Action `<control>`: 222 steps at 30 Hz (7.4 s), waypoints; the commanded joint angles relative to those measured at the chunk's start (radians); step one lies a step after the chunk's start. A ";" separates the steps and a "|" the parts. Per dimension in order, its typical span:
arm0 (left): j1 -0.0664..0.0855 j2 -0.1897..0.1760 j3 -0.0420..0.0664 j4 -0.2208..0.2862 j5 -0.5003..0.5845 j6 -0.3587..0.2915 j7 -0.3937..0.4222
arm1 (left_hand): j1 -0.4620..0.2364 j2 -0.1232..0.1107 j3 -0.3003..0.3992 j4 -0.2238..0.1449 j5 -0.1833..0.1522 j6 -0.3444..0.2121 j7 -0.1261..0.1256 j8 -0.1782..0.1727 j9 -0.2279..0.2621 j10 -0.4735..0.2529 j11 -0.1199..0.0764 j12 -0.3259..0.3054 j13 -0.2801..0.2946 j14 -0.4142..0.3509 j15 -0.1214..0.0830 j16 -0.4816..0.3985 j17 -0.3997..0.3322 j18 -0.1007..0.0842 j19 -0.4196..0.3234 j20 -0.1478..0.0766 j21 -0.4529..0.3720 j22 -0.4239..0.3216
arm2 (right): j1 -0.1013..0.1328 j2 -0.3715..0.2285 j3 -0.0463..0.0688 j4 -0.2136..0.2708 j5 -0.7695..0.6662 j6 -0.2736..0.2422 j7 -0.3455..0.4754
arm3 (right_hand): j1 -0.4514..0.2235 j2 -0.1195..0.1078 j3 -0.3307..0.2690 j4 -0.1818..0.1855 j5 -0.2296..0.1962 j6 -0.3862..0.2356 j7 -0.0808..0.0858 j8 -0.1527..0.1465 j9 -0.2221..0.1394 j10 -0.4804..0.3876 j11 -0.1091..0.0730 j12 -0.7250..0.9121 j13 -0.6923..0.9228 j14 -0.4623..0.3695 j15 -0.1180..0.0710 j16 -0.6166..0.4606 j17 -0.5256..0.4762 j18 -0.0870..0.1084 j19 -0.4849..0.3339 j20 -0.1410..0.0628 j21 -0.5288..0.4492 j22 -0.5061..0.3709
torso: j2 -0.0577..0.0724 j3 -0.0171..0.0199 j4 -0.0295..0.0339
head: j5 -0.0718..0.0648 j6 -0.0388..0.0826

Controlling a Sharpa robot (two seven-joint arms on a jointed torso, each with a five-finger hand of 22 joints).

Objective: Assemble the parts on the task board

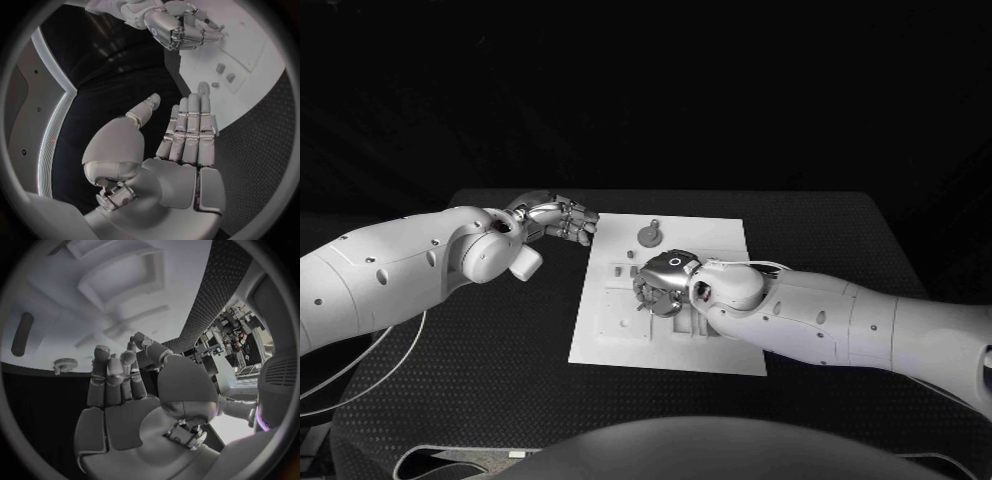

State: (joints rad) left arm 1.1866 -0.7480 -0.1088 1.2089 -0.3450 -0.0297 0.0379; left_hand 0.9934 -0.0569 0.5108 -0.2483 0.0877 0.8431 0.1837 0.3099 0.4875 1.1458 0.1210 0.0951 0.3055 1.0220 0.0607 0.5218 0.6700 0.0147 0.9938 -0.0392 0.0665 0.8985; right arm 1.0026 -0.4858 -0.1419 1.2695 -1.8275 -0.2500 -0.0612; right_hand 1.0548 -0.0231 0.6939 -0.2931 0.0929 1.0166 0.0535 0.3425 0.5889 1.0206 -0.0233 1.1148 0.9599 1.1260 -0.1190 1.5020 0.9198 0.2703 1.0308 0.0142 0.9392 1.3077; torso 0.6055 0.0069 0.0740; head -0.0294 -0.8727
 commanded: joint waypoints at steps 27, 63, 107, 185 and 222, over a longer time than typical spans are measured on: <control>-0.017 0.022 -0.046 0.034 -0.204 0.225 -0.172 | -0.142 0.037 -0.062 0.035 -0.039 -0.027 -0.007 -0.012 -0.019 -0.010 0.008 -0.022 -0.007 -0.015 0.005 -0.037 0.029 -0.008 -0.022 0.006 0.000 -0.013 | 0.038 -0.049 0.073 0.093 0.038 -0.001 -0.038 | 0.001 -0.009 -0.001 0.001 0.003 0.038 0.030 0.004 0.007 0.011 0.000 0.006 -0.001 0.006 -0.003 0.004 -0.002 -0.009 0.010 -0.002 0.006 0.019 | 0.000 0.0002 -0.0005 | -0.003 0.000; -0.017 0.048 -0.050 0.051 -0.158 0.290 -0.152 | -0.190 0.160 -0.137 -0.039 -0.039 -0.050 -0.019 -0.013 -0.023 -0.056 0.002 -0.023 -0.017 -0.029 0.013 -0.062 0.057 -0.005 -0.043 0.014 0.002 -0.024 | 0.046 -0.032 0.077 0.106 0.042 -0.005 -0.038 | 0.002 -0.010 0.000 0.002 0.003 0.038 0.030 0.003 0.006 0.013 0.000 0.004 -0.002 0.007 -0.004 0.004 -0.004 -0.009 0.011 -0.004 0.006 0.019 | 0.000 0.0011 0.0002 | -0.014 0.000; -0.021 0.059 -0.051 0.040 -0.179 0.307 -0.152 | -0.095 0.198 -0.077 -0.041 -0.039 -0.033 -0.025 -0.004 -0.025 -0.048 -0.001 -0.019 -0.016 -0.022 0.012 -0.070 0.075 -0.007 -0.040 0.014 0.005 -0.025 | 0.046 -0.029 0.082 0.115 0.045 -0.008 -0.036 | 0.002 -0.011 0.000 0.002 0.002 0.040 0.030 0.002 0.006 0.016 -0.001 0.003 -0.004 0.010 -0.004 0.004 -0.005 -0.009 0.014 -0.005 0.006 0.018 | 0.000 0.0008 0.0004 | -0.020 0.000; -0.021 0.041 -0.051 0.019 -0.162 0.238 -0.143 | -0.046 0.159 -0.063 -0.043 -0.038 -0.017 -0.017 0.004 -0.028 -0.025 -0.001 -0.013 -0.011 -0.016 0.009 -0.077 0.095 -0.014 -0.041 0.011 0.005 -0.026 | 0.010 0.118 -0.042 -0.146 0.030 0.065 0.022 | 0.055 -0.098 -0.017 0.005 0.002 -0.038 0.068 -0.051 -0.027 -0.055 0.037 -0.001 -0.004 -0.047 0.031 -0.014 -0.025 -0.009 -0.035 0.028 -0.024 0.019 | 0.000 0.0007 0.0004 | -0.012 0.000; -0.020 0.043 -0.051 0.026 -0.163 0.233 -0.146 | -0.043 0.151 -0.062 -0.044 -0.038 -0.016 -0.017 0.005 -0.029 -0.024 -0.002 -0.012 -0.010 -0.015 0.009 -0.079 0.097 -0.013 -0.041 0.010 0.004 -0.027 | -0.002 0.119 -0.080 -0.153 -0.047 0.146 0.006 | -0.011 -0.023 -0.006 0.008 0.002 0.075 0.019 0.007 0.011 0.036 -0.010 0.012 -0.016 0.027 -0.008 0.026 -0.007 -0.009 0.024 -0.004 0.009 0.019 | 0.000 0.0004 0.0000 | -0.014 0.000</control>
State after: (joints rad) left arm 1.1658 -0.7061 -0.1601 1.2312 -0.5144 0.2061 -0.1190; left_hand 0.9512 0.1065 0.4473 -0.2924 0.0549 0.8268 0.1605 0.3127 0.4603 1.1185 0.1161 0.0764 0.2938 1.0021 0.0732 0.4483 0.7655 0.0149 0.9559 -0.0234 0.0665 0.8734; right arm 1.0220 -0.3594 -0.2027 1.1279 -1.8329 -0.2254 -0.0420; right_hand 1.0540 -0.0462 0.6860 -0.2844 0.0927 1.0691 0.0539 0.3436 0.5951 1.0502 -0.0350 1.1226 0.9455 1.1476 -0.1260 1.5238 0.9089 0.2559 1.0491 0.0106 0.9427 1.3073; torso 0.6056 0.0073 0.0737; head -0.0423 -0.8727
